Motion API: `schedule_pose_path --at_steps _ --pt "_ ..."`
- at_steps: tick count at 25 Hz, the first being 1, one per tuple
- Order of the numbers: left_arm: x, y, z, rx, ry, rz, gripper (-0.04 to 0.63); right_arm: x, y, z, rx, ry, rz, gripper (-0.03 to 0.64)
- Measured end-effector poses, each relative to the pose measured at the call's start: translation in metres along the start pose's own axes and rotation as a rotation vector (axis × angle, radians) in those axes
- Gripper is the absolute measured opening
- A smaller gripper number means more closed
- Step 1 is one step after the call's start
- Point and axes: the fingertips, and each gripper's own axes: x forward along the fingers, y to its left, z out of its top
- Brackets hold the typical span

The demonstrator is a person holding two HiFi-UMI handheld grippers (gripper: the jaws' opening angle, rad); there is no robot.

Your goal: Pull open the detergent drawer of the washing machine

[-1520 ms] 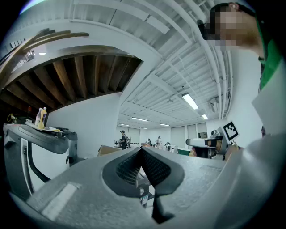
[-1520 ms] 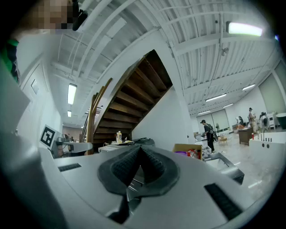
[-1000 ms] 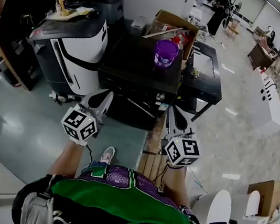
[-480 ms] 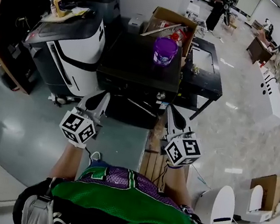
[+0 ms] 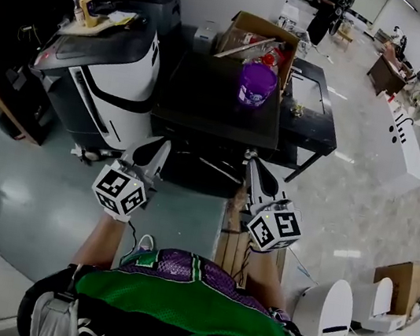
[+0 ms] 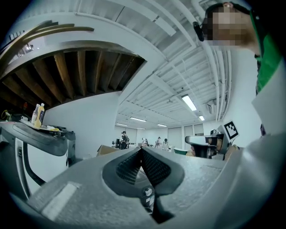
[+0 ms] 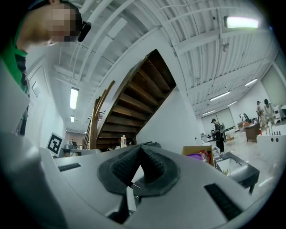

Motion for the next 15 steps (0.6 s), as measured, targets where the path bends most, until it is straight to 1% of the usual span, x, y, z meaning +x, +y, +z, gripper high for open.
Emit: schedule_pose_path --at_steps 5,9,12,15 --pt "-0.003 0.038 0.004 -0.006 -0.004 0.008 0.017 0.034 0.014 -0.006 -0.007 0.000 -0.014 0.000" --pt "-0.006 0.061 0.003 0.003 0.008 0.004 0.017 0.055 0.016 -0.012 -0.025 0.011 -0.077 0.002" --pt "-0.005 0.071 0.002 -0.003 0.010 -0.005 0.017 0.063 0.018 -0.015 -0.026 0.016 -0.096 0.004" --pt "-0.003 0.075 0.002 -0.002 0.006 -0.013 0.017 0.068 0.020 -0.018 -0.022 0.024 -0.085 0.065"
